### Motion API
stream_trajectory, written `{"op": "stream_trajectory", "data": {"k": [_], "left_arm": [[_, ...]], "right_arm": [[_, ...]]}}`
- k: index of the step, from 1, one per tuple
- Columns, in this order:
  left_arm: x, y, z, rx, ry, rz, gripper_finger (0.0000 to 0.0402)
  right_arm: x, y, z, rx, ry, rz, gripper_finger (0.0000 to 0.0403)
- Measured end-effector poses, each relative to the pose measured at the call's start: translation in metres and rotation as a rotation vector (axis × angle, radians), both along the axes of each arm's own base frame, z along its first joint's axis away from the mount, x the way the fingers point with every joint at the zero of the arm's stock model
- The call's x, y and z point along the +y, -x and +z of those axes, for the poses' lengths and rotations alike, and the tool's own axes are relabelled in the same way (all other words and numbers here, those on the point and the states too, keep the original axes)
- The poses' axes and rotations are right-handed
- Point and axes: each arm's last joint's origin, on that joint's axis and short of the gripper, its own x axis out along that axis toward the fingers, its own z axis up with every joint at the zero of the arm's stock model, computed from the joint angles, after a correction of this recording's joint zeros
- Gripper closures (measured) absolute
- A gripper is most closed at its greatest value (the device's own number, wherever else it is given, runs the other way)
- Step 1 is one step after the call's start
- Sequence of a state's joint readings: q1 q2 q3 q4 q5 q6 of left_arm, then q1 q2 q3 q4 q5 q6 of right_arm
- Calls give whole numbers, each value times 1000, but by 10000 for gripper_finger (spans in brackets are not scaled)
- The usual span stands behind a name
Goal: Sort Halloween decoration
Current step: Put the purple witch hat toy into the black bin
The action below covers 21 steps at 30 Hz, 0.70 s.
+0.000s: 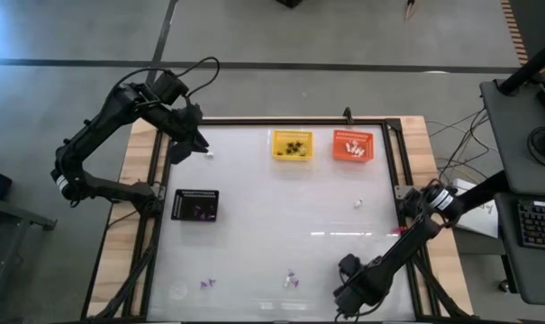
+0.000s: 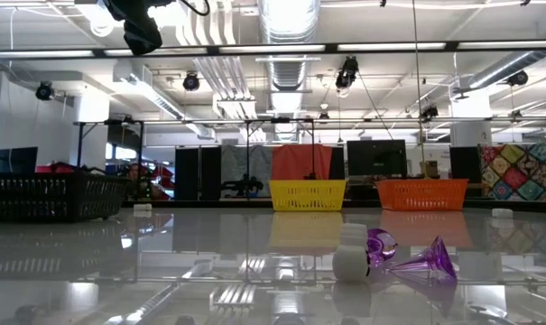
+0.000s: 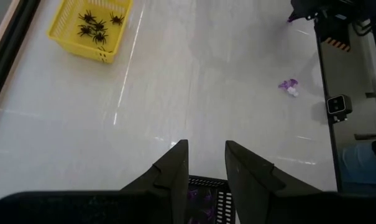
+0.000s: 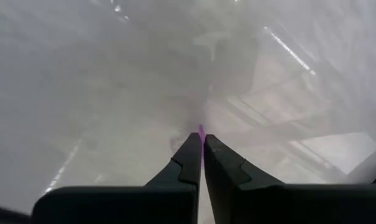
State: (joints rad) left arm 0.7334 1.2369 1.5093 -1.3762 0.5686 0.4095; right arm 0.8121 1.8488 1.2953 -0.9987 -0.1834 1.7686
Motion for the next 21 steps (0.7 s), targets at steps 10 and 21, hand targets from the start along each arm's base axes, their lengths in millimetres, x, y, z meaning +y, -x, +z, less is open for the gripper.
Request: {"op": "stream_trajectory", "data": {"k": [10, 21], "left_arm": [[0, 0, 0, 0, -1, -1, 314], [0, 0, 0, -2, -10, -11, 314]], "right_arm": [[-2, -6, 20, -128, 25, -85, 395], [-20, -43, 41, -330, 104, -157, 394]]}}
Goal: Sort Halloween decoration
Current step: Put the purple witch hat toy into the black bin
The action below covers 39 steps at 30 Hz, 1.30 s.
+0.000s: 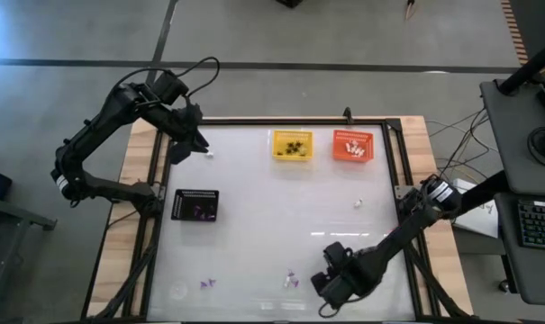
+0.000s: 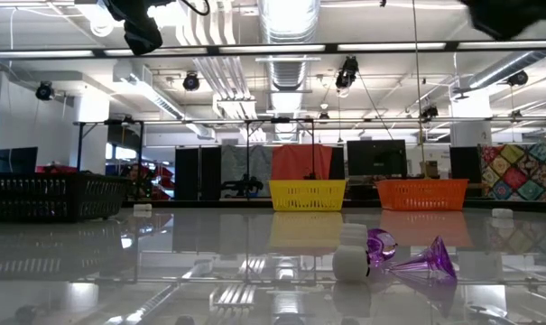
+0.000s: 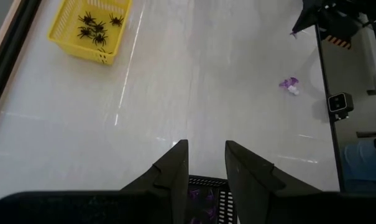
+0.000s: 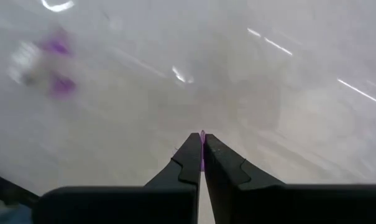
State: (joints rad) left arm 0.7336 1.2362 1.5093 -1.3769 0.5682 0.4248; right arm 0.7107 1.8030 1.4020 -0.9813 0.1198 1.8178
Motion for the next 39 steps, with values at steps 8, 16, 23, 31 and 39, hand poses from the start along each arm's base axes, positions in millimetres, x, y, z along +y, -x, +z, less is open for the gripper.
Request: {"op": "stream_trajectory", "data": {"k": [8, 16, 23, 31, 39], "left_arm": [[0, 0, 0, -1, -3, -4, 314], [0, 0, 0, 1, -10, -11, 314], [0, 0, 0, 7, -21, -10, 314], [1, 0, 0, 7, -30, -8, 314], [3, -2, 2, -20, -75, -16, 314]], "right_arm": [[-29, -38, 21, -142, 82, 80, 394], [-67, -75, 30, -252, 116, 179, 394], [-112, -111, 38, -421, 167, 244, 394], [-160, -137, 49, -572, 244, 253, 394], [-207, -166, 54, -810, 228, 274, 394]]}}
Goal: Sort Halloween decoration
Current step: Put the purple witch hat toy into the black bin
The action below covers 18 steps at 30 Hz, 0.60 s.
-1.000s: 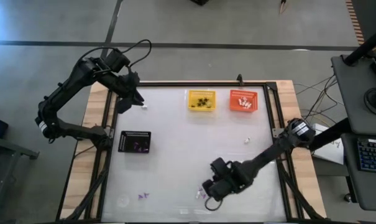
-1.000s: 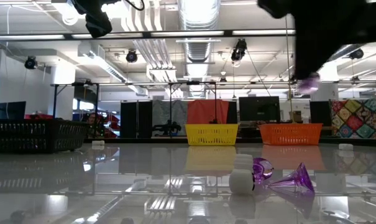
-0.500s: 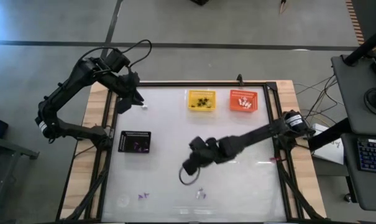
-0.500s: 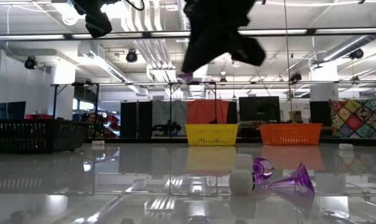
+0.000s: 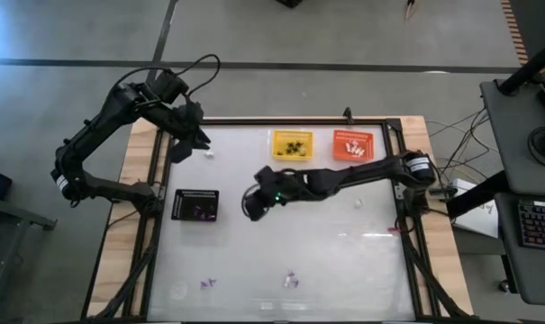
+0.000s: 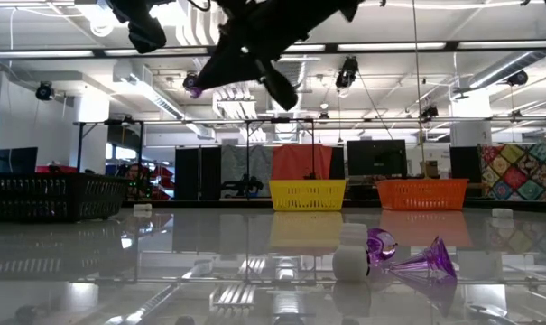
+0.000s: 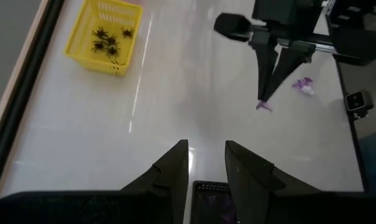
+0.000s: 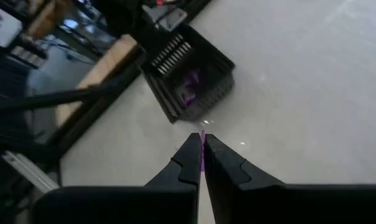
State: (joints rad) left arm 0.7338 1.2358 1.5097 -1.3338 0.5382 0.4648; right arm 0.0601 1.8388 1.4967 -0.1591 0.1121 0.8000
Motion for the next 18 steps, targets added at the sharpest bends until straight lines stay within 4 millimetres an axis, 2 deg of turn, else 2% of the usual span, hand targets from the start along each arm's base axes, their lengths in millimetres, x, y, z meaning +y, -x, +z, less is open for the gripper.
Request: {"op": "stream_trajectory", "data": {"k": [7, 13, 18], "left_arm": [[1, 1, -1, 30, -34, 24, 314], [1, 1, 0, 29, -35, 24, 314], [1, 1, 0, 30, -38, 30, 314]], "right_arm": [[-26, -14, -9, -81, -14, -19, 394], [-37, -20, -8, -163, -20, -21, 394], [-44, -32, -16, -227, -37, -27, 394]]}}
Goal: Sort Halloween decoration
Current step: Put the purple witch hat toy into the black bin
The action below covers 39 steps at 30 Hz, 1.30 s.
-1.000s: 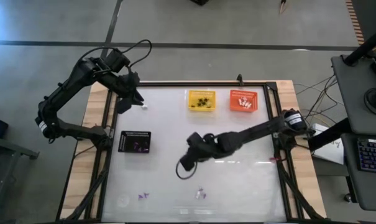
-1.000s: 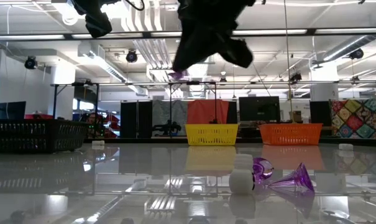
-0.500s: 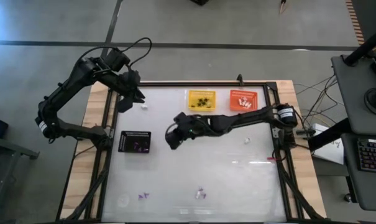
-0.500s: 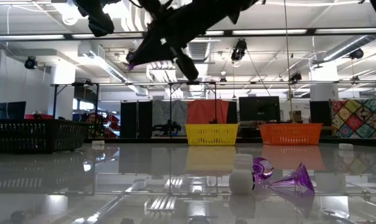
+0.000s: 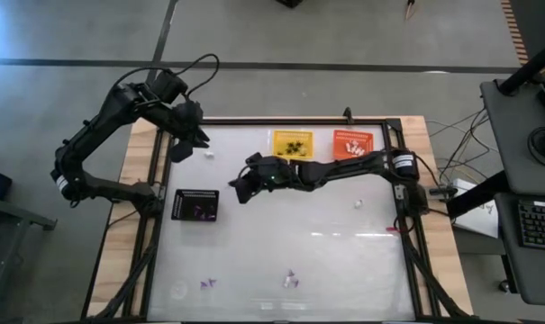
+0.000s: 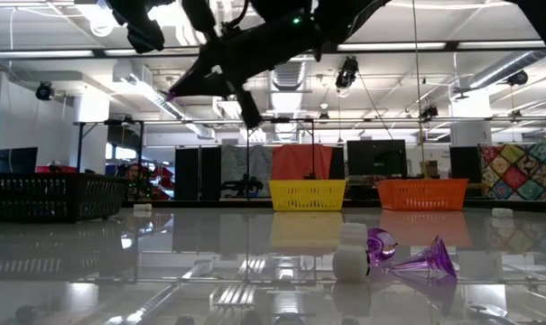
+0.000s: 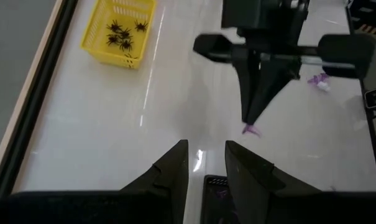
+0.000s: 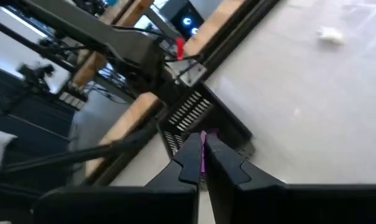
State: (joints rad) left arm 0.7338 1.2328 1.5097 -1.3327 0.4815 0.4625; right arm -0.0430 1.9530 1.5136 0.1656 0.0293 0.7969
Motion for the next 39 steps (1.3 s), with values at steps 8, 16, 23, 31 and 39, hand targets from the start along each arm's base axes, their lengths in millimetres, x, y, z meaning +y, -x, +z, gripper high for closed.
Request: {"op": "stream_trajectory", "data": {"k": [8, 16, 23, 31, 39], "left_arm": [[-1, 1, 1, -3, -5, 1, 314], [-1, 2, 1, 0, -5, 3, 314], [-2, 2, 1, 1, -3, 3, 314], [-3, 4, 0, 17, 11, 3, 314], [-3, 4, 0, 17, 11, 3, 314]], "right_arm": [[-1, -34, -5, -70, -29, 104, 394], [-5, -58, -14, 4, -27, 173, 394], [-13, -78, -30, 27, -56, 254, 394], [-17, -90, -46, 65, -98, 312, 394], [-18, -90, -56, 127, -71, 322, 391]]}}
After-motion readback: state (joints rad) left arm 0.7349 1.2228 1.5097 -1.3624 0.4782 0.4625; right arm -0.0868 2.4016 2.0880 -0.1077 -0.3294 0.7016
